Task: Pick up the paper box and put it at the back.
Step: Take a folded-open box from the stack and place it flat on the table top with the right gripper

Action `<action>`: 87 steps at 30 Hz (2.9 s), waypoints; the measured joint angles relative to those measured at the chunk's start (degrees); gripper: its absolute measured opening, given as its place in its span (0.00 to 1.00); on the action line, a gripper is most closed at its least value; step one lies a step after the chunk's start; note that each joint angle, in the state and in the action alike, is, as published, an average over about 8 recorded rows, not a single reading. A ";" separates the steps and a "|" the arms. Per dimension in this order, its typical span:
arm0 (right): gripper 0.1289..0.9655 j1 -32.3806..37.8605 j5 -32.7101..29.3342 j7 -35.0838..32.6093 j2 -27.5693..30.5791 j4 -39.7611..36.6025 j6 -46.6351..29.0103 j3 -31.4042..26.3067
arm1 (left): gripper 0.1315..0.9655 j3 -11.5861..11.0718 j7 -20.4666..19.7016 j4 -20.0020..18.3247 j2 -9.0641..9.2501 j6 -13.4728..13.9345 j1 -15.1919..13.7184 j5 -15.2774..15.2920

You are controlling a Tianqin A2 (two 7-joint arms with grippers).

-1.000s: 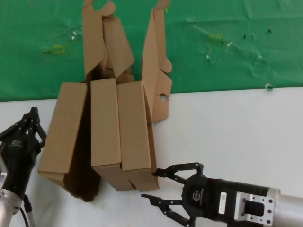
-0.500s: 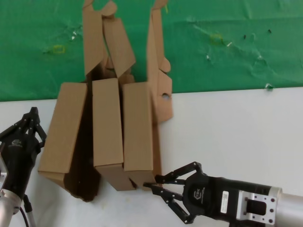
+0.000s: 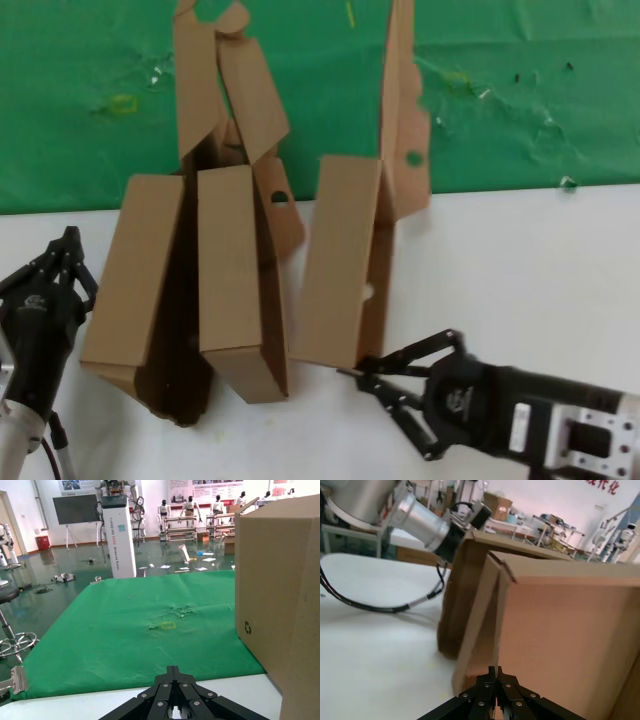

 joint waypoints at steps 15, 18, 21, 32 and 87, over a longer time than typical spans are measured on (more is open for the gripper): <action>0.02 -5.68 0.44 10.01 13.95 4.10 1.84 16.30 | 0.01 0.00 0.00 0.00 0.00 0.00 0.00 0.00; 0.02 -1.80 -3.40 15.53 16.81 4.23 0.45 16.56 | 0.01 0.00 0.00 0.00 0.00 0.00 0.00 0.00; 0.02 3.93 -8.73 20.75 17.43 3.78 -2.82 15.61 | 0.01 0.00 0.00 0.00 0.00 0.00 0.00 0.00; 0.02 30.34 -34.64 25.22 0.33 -5.66 -27.55 9.25 | 0.01 0.00 0.00 0.00 0.00 0.00 0.00 0.00; 0.02 74.21 -63.88 34.45 -35.57 -60.54 -34.73 -25.48 | 0.01 0.00 0.00 0.00 0.00 0.00 0.00 0.00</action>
